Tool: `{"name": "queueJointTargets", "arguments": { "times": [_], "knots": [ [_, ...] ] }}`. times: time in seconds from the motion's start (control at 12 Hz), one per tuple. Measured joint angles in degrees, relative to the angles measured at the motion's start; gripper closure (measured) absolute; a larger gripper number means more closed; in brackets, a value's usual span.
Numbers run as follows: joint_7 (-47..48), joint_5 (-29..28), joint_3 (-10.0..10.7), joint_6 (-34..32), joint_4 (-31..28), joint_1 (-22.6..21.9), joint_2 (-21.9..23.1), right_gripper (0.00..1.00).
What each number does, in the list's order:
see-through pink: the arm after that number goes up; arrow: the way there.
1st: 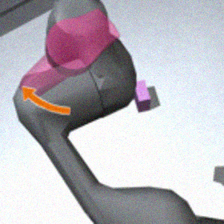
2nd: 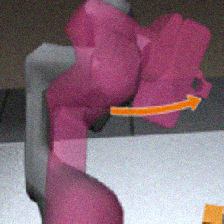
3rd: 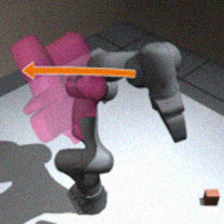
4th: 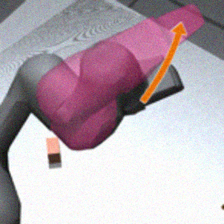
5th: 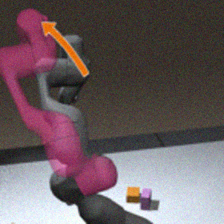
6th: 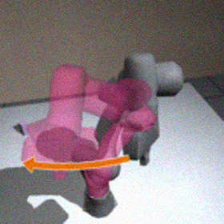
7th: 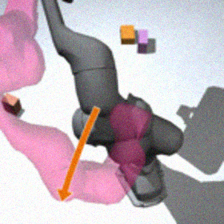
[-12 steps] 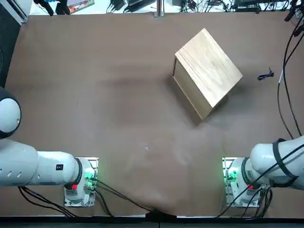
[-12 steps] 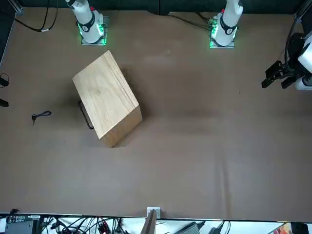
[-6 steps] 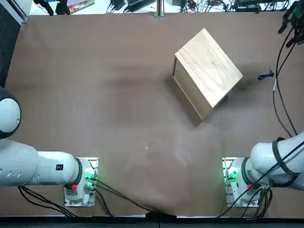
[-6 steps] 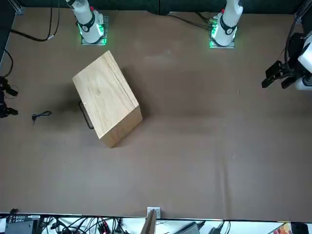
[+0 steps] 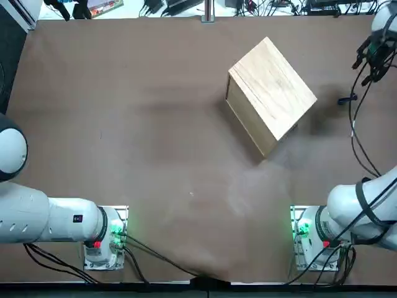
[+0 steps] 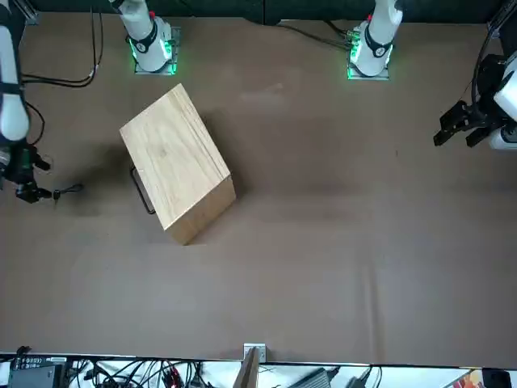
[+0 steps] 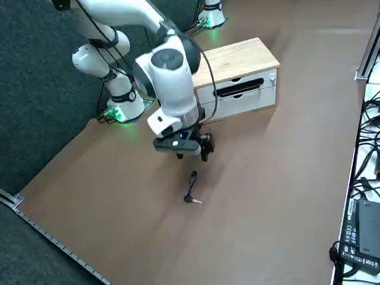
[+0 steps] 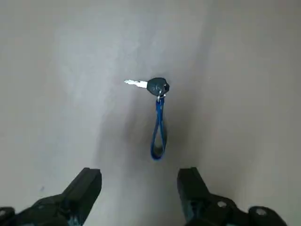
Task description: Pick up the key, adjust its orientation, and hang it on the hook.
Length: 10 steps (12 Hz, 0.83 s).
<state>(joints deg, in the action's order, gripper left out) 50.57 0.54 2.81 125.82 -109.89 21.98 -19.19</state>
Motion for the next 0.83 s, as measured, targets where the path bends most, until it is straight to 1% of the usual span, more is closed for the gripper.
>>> {"name": "queueJointTargets", "arguments": {
  "times": [0.17,0.33,0.58,0.67,0.83],
  "knots": [
    [-0.03,0.00,-0.01,6.01,-3.96,0.29,-0.76,0.00],
    [-0.04,0.00,-0.01,9.95,-7.06,0.47,-1.28,0.00],
    [-0.45,0.00,-0.01,13.43,-9.44,0.52,-2.68,0.00],
    [-1.08,0.00,-0.01,15.05,-10.15,0.56,-3.78,0.00],
    [-1.38,0.00,-0.01,15.82,-10.30,0.59,-4.86,0.00]
  ]
}}
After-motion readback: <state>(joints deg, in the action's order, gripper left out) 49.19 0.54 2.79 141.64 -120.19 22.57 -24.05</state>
